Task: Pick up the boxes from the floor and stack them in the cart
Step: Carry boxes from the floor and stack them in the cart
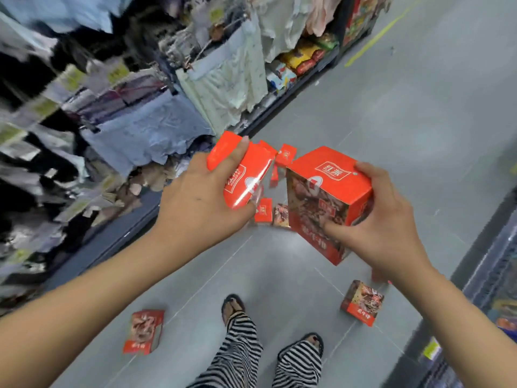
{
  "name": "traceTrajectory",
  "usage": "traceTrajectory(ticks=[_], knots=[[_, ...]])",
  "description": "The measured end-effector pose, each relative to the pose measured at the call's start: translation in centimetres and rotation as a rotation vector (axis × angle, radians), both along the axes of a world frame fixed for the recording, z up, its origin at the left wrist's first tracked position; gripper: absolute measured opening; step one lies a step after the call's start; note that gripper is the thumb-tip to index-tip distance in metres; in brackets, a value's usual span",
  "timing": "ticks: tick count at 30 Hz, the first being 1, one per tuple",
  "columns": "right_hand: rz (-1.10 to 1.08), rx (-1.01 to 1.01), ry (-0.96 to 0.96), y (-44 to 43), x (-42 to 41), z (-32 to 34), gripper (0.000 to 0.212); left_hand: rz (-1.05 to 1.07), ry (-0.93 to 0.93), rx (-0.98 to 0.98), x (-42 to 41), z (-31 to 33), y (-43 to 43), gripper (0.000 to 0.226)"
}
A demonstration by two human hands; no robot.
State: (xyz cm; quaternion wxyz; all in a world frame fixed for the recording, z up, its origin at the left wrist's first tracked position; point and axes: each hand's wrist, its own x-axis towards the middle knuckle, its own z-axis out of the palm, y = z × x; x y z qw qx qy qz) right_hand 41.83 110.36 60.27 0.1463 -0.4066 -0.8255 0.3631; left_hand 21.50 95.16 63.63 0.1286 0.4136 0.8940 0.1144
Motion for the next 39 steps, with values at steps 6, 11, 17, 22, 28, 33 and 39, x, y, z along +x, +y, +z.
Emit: traceTrajectory(ticks=[6,11,17,22,28,33,39], knots=[[0.152,0.063,0.081,-6.2,-8.4,6.9,0.092,0.157,0.060,-0.008,-4.8,7.2,-10.1,0.086],[0.293,0.036,0.154,-11.8,-14.7,9.5,0.095,0.354,0.091,0.022,-7.3,11.2,-18.7,0.088],[0.597,-0.024,0.153,-18.2,-20.1,10.2,0.093,0.679,0.099,0.066,-6.8,13.7,-27.8,0.092],[0.860,-0.059,0.166,-22.2,-24.0,11.0,0.091,0.876,0.121,0.014,-4.0,14.5,-32.6,0.088],[1.234,-0.017,0.155,-26.1,-28.4,12.2,0.092,1.126,0.129,-0.007,0.7,15.9,-34.4,0.087],[1.489,0.022,0.166,-30.5,-29.9,13.2,0.092,1.331,0.146,-0.012,5.1,16.1,-35.9,0.088],[1.757,0.022,0.189,-37.7,-28.6,14.6,0.092,1.585,0.179,-0.019,11.5,17.1,-39.8,0.087]])
